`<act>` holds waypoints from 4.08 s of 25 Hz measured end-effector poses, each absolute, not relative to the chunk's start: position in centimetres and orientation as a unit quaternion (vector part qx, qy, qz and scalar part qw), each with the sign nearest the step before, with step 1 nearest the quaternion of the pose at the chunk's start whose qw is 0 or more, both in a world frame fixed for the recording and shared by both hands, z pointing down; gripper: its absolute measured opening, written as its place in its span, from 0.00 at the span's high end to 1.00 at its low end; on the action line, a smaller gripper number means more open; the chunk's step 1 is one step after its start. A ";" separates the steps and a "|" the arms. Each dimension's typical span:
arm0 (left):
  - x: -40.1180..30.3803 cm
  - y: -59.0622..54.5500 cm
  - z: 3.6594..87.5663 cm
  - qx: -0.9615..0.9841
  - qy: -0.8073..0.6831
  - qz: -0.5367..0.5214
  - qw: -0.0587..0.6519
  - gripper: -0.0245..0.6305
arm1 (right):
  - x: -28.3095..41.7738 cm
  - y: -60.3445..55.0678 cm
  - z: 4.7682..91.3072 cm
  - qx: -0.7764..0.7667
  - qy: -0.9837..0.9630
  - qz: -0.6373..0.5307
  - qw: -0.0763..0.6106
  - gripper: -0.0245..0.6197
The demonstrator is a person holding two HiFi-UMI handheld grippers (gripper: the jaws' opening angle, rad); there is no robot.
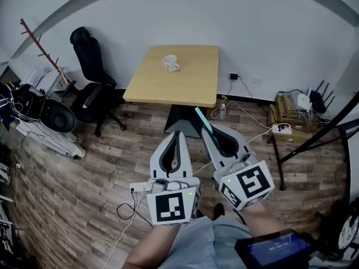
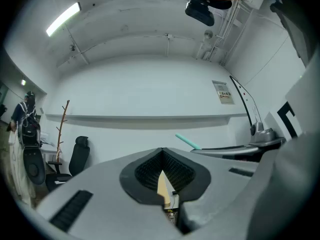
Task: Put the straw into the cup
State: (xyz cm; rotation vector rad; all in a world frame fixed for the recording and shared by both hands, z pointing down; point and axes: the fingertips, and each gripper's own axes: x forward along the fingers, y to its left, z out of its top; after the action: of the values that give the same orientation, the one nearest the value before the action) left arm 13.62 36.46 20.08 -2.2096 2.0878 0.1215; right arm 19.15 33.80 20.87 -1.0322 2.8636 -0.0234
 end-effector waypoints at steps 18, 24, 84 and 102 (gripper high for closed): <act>8.6 37.2 19.9 -0.723 0.686 0.062 0.050 0.96 | 15.8 33.9 20.1 -0.356 0.933 -0.008 0.059 0.93; 6.0 36.4 21.8 -0.719 0.692 0.053 0.034 0.96 | 14.8 33.2 20.8 -0.362 0.931 -0.010 0.051 0.93; -14.0 -9.0 27.2 -0.769 0.638 0.032 -0.017 0.96 | -7.1 -11.5 27.2 -0.409 0.910 -0.067 0.011 0.93; -15.0 -14.0 23.6 -0.782 0.621 0.051 0.018 0.96 | -7.9 -15.7 21.5 -0.429 0.902 -0.015 0.050 0.93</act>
State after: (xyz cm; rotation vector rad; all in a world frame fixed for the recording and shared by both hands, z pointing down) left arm -15.04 -14.01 23.64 -2.4296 1.9291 0.1580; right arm -7.92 -15.68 21.50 -1.3060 2.7470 -0.0458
